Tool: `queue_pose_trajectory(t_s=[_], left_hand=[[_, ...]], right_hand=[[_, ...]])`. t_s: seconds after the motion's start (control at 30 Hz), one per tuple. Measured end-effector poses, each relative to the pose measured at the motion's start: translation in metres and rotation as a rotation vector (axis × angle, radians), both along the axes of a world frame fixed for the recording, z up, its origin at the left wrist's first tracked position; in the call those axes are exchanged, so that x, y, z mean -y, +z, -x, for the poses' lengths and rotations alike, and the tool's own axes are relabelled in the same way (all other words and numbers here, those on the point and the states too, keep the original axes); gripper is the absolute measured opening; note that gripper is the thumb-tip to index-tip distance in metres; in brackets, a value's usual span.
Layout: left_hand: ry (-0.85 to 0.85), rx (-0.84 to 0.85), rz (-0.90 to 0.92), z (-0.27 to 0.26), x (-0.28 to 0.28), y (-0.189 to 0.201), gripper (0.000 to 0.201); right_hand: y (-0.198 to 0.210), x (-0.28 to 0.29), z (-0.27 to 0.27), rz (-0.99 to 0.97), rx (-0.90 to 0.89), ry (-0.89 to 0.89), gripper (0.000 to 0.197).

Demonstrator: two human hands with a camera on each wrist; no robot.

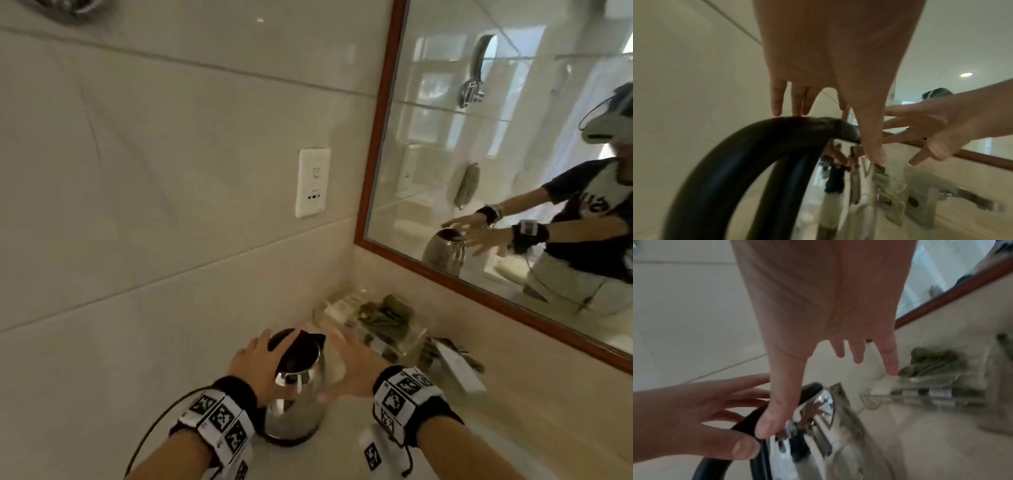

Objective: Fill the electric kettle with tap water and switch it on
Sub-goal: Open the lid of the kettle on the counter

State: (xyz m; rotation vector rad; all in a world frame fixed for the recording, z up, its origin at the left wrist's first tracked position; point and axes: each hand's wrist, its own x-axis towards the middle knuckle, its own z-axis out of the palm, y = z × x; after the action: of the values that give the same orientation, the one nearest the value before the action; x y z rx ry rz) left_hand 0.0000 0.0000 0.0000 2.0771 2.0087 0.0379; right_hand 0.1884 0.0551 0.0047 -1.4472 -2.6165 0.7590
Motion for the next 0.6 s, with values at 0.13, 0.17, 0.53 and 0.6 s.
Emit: queue_pose_trajectory(t_s=[0.13, 0.17, 0.53, 0.6], left_hand=[[0.020, 0.017, 0.052, 0.014, -0.003, -0.017, 0.103], [0.022, 0.033, 0.058, 0.017, -0.007, -0.020, 0.104], [-0.086, 0.073, 0.087, 0.026, -0.034, -0.025, 0.113], [-0.100, 0.106, 0.084, 0.029, -0.036, -0.026, 0.114]], right_hand=[[-0.028, -0.009, 0.029, 0.074, -0.043, 0.025, 0.119], [-0.034, -0.013, 0.033, 0.096, -0.067, 0.020, 0.118], [-0.059, -0.026, 0.028, 0.130, -0.303, -0.037, 0.123], [-0.061, -0.027, 0.028, 0.139, -0.324, -0.052, 0.124]])
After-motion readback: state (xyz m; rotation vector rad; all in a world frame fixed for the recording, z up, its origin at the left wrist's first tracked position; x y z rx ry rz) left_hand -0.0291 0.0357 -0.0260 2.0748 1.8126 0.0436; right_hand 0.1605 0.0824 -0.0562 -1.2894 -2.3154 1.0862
